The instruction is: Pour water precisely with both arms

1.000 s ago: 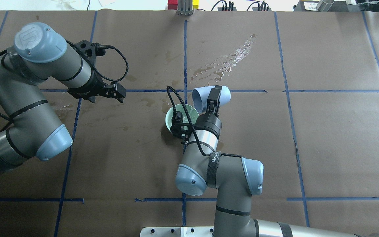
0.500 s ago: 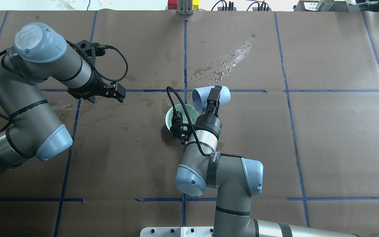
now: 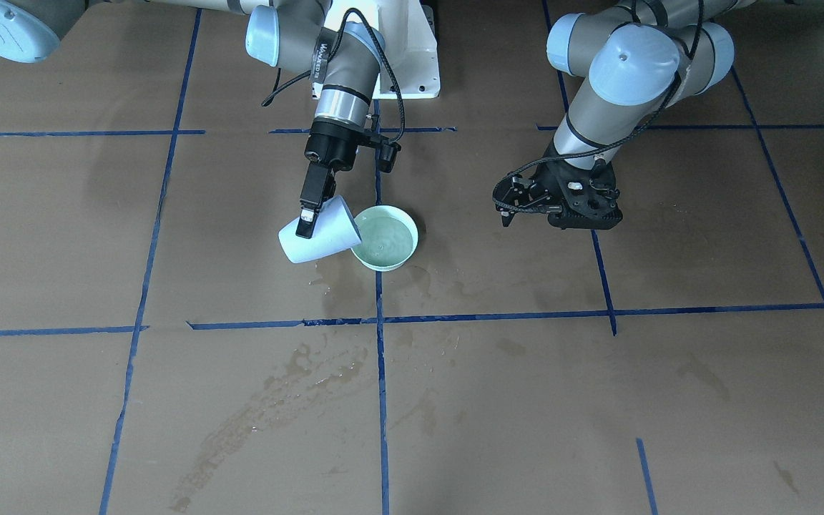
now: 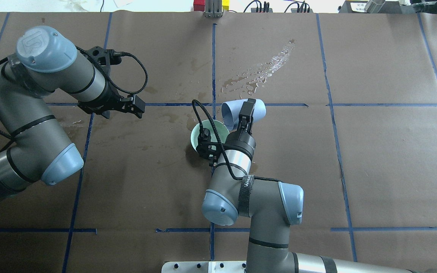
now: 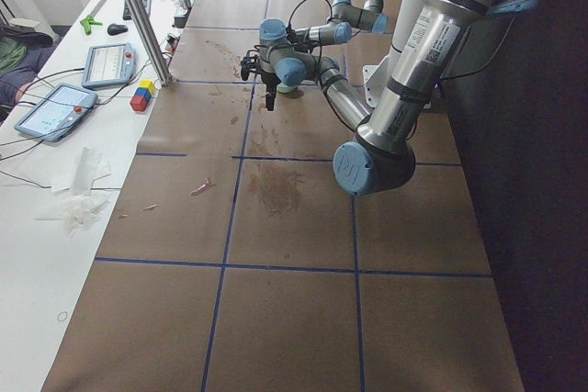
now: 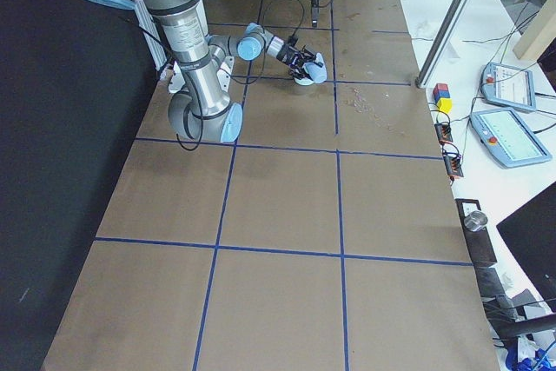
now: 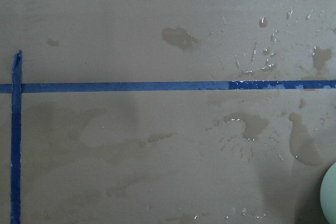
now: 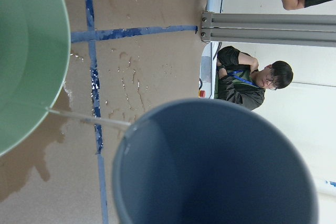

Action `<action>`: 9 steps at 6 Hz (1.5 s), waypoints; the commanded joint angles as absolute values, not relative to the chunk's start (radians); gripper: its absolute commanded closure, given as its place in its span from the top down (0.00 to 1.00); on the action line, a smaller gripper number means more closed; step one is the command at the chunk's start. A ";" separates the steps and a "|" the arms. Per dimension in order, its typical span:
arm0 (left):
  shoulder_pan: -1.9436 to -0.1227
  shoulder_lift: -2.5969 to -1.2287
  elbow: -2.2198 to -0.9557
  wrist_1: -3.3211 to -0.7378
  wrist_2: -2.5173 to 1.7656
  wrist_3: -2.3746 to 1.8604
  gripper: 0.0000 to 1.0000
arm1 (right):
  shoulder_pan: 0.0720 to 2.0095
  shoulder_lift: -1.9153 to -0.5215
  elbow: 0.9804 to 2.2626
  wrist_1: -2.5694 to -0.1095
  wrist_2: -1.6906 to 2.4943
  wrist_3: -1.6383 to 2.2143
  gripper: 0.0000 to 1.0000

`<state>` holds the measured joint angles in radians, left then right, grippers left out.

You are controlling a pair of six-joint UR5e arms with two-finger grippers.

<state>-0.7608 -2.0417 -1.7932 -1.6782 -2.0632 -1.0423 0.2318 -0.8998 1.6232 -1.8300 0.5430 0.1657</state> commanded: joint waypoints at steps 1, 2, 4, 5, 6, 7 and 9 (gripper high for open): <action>-0.761 -2.042 -1.793 -1.678 -2.063 -1.042 1.00 | 0.232 -0.899 1.626 -1.825 0.545 0.166 0.00; -0.761 -2.042 -1.793 -1.678 -2.063 -1.043 1.00 | 0.233 -0.899 1.632 -1.821 0.548 0.167 0.00; -0.761 -2.042 -1.793 -1.678 -2.063 -1.043 1.00 | 0.235 -0.890 1.635 -1.816 0.551 0.181 0.00; -0.761 -2.042 -1.793 -1.678 -2.063 -1.043 1.00 | 0.236 -0.888 1.653 -1.816 0.561 0.181 0.00; -0.761 -2.042 -1.793 -1.678 -2.063 -1.043 1.00 | 0.238 -0.890 1.675 -1.815 0.566 0.192 0.00; -0.761 -2.042 -1.793 -1.678 -2.063 -1.043 1.00 | 0.244 -0.894 1.683 -1.728 0.575 0.243 0.00; -0.761 -2.042 -1.795 -1.678 -2.063 -1.043 1.00 | 0.253 -0.910 1.686 -1.588 0.617 0.428 0.00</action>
<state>-0.7609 -2.0417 -1.7943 -1.6782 -2.0632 -1.0431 0.2492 -0.9045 1.6843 -1.6319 0.6044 0.3237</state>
